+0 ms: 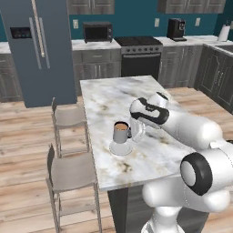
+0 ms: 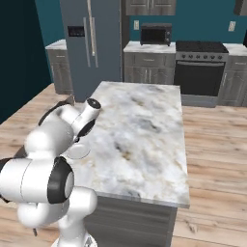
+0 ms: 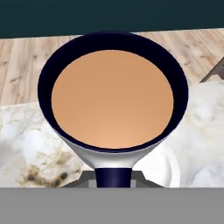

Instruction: Pick the cup of tea, navigate to the dining table, and place it on the saucer.

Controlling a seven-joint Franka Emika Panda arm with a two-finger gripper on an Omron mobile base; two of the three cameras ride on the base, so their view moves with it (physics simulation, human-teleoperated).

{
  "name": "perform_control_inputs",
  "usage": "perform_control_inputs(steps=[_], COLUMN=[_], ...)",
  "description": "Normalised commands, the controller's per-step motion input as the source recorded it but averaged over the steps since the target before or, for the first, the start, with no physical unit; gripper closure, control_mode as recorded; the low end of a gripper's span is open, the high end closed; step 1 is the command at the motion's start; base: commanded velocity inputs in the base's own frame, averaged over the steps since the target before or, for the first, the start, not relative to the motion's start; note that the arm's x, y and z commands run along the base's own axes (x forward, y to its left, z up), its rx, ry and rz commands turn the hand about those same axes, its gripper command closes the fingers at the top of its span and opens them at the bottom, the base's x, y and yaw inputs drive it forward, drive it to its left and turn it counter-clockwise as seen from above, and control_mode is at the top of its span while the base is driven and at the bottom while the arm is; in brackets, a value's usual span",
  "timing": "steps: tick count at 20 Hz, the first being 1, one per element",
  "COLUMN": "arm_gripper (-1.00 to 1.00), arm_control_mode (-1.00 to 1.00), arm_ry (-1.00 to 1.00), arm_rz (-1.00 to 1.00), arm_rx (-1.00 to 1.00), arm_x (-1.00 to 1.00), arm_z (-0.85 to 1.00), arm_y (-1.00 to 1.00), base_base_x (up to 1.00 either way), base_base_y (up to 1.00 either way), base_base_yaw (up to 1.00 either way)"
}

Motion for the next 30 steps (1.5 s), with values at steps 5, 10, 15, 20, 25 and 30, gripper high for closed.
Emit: perform_control_inputs(steps=[5, 10, 15, 20, 25, 30], arm_gripper=[1.00, 1.00, 1.00, 1.00, 1.00, 1.00], arm_control_mode=[-1.00, -1.00, -1.00, -1.00, -1.00, -1.00], arm_ry=[0.01, 0.02, 0.06, 0.03, 0.01, 0.00], arm_rz=[0.02, 0.00, 0.01, 0.00, 0.01, 0.00], arm_rx=[-0.04, -0.07, -0.08, -0.04, -0.03, -0.01], arm_x=[0.17, 0.11, 0.38, 0.43, 0.32, 0.02], arm_z=[-0.40, -0.38, -0.36, -0.34, -0.24, -0.18], arm_y=[0.02, 0.00, 0.00, 0.01, 0.00, 0.03], base_base_x=[0.00, 0.00, 0.00, 0.00, 0.00, 0.00], base_base_y=[0.00, 0.00, 0.00, 0.00, 0.00, 0.00], base_base_yaw=[0.00, 0.00, 0.00, 0.00, 0.00, 0.00])
